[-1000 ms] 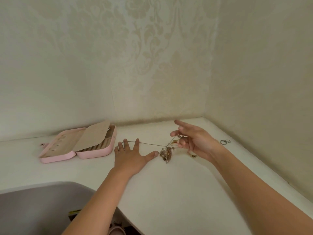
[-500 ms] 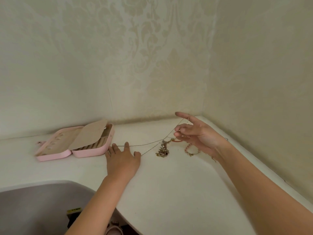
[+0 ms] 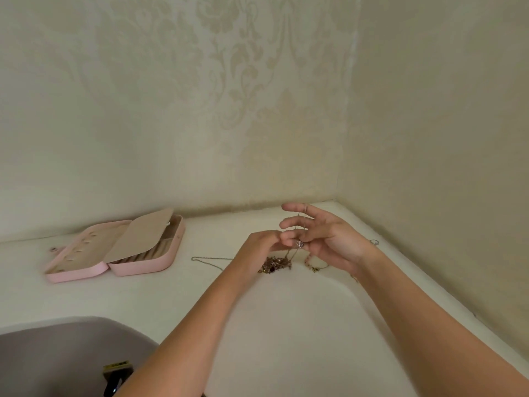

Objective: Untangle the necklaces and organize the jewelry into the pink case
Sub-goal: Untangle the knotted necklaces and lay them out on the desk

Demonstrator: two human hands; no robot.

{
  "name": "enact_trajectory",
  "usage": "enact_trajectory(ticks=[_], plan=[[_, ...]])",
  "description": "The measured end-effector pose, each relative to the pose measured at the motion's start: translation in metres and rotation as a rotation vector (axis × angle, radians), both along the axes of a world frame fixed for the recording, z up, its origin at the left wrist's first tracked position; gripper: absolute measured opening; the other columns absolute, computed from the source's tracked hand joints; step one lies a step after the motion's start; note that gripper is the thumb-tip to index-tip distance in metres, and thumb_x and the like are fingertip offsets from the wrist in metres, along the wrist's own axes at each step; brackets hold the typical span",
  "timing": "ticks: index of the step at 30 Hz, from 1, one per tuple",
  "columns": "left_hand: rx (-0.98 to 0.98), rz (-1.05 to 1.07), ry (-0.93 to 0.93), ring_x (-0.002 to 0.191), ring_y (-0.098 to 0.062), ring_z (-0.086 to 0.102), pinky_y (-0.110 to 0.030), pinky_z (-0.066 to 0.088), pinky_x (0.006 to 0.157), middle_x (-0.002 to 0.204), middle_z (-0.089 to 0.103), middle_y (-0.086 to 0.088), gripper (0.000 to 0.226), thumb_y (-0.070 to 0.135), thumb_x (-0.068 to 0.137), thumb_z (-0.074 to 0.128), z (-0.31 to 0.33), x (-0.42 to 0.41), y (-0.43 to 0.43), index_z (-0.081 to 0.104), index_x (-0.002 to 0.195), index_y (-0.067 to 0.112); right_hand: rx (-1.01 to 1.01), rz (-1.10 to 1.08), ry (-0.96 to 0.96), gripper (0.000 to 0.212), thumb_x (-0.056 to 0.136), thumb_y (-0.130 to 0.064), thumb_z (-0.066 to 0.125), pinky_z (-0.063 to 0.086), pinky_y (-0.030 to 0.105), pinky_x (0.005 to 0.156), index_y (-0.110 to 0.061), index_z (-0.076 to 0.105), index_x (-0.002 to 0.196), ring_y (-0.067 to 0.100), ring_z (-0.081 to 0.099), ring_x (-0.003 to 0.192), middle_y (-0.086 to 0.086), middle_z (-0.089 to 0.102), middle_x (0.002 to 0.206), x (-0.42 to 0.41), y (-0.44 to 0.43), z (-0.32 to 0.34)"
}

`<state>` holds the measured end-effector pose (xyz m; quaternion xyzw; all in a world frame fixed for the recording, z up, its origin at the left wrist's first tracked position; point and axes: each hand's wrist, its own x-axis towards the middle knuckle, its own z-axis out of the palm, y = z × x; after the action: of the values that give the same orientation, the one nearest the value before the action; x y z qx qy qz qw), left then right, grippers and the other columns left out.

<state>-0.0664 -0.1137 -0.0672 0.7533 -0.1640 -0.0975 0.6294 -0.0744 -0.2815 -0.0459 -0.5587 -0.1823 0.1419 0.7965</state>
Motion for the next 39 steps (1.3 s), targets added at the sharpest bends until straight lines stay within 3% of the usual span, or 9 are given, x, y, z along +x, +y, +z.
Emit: enact_trajectory(ticks=[6,13,17,22,24,26,30,35,39], plan=[[-0.09,-0.02,0.031,0.074,-0.028,0.063,-0.037,0.047,0.074,0.073,0.069,-0.008,0.023,0.027,0.094,0.051,-0.013,0.004,0.007,0.063,0.086,0.009,0.107,0.015,0.044,0.063,0.078,0.031,0.023,0.053,0.037,0.092,-0.003,0.055,0.121,0.032,0.066,0.1,0.018,0.066,0.102,0.001,0.0,0.001],[-0.138,0.141,0.09,0.044,-0.013,0.034,-0.022,0.031,0.044,0.051,0.043,0.002,0.033,0.024,0.097,0.054,-0.016,0.008,0.012,0.04,0.07,0.013,-0.109,-0.032,0.087,0.06,0.085,0.019,0.043,0.044,0.042,0.104,-0.012,0.047,0.136,0.032,0.062,0.113,0.02,0.064,0.121,0.001,-0.011,0.0],[-0.129,0.131,0.081,0.041,-0.007,0.024,-0.017,0.021,0.041,0.054,0.049,0.005,0.031,0.021,0.092,0.062,-0.016,0.01,0.014,0.042,0.07,0.014,-0.05,-0.058,0.148,0.068,0.079,-0.005,0.061,0.055,0.031,0.09,-0.025,0.041,0.141,0.027,0.069,0.099,0.017,0.066,0.121,0.001,-0.012,0.002],[-0.173,0.128,0.07,0.042,-0.006,0.023,-0.015,0.021,0.041,0.073,0.067,0.002,0.026,0.015,0.09,0.064,-0.017,0.01,0.016,0.045,0.073,0.01,-0.181,-0.164,0.069,0.066,0.086,0.002,0.061,0.054,0.026,0.089,-0.025,0.04,0.144,0.019,0.066,0.095,0.009,0.071,0.112,0.001,-0.011,0.0],[-0.212,0.13,0.079,0.043,-0.005,0.021,-0.015,0.019,0.042,0.078,0.06,-0.004,0.027,0.013,0.089,0.064,-0.017,0.011,0.017,0.044,0.07,0.012,-0.188,-0.187,0.05,0.068,0.087,0.005,0.06,0.052,0.029,0.093,-0.025,0.039,0.145,0.019,0.066,0.095,0.008,0.071,0.108,0.001,-0.009,-0.002],[-0.261,0.129,0.094,0.045,-0.005,0.02,-0.015,0.018,0.042,0.072,0.048,-0.004,0.035,0.01,0.087,0.066,-0.017,0.013,0.018,0.039,0.065,0.017,-0.161,-0.193,0.052,0.068,0.087,0.006,0.06,0.051,0.033,0.095,-0.023,0.038,0.144,0.021,0.067,0.096,0.011,0.071,0.104,0.002,-0.005,-0.004],[-0.379,0.128,0.155,0.046,-0.004,0.02,-0.014,0.02,0.041,0.06,0.055,0.014,0.045,0.002,0.085,0.065,-0.016,0.015,0.021,0.032,0.06,0.021,-0.12,-0.21,0.065,0.064,0.087,0.005,0.061,0.055,0.031,0.089,-0.02,0.04,0.142,0.021,0.068,0.09,0.011,0.071,0.098,0.001,0.004,-0.01],[-0.516,0.159,0.23,0.041,-0.002,0.027,-0.012,0.02,0.038,0.061,0.059,0.006,0.034,0.006,0.089,0.061,-0.016,0.018,0.023,0.04,0.065,0.019,-0.016,-0.24,0.103,0.053,0.087,0.006,0.06,0.057,0.026,0.079,-0.016,0.049,0.134,0.021,0.07,0.083,0.012,0.072,0.094,0.001,0.011,-0.013],[-0.433,0.153,0.223,0.036,-0.003,0.022,-0.014,0.018,0.036,0.048,0.048,0.004,0.033,0.009,0.09,0.061,-0.017,0.017,0.022,0.04,0.065,0.016,-0.048,-0.244,0.128,0.039,0.088,-0.002,0.062,0.057,0.026,0.08,-0.014,0.057,0.125,0.021,0.069,0.085,0.012,0.071,0.094,0.001,0.01,-0.012]])
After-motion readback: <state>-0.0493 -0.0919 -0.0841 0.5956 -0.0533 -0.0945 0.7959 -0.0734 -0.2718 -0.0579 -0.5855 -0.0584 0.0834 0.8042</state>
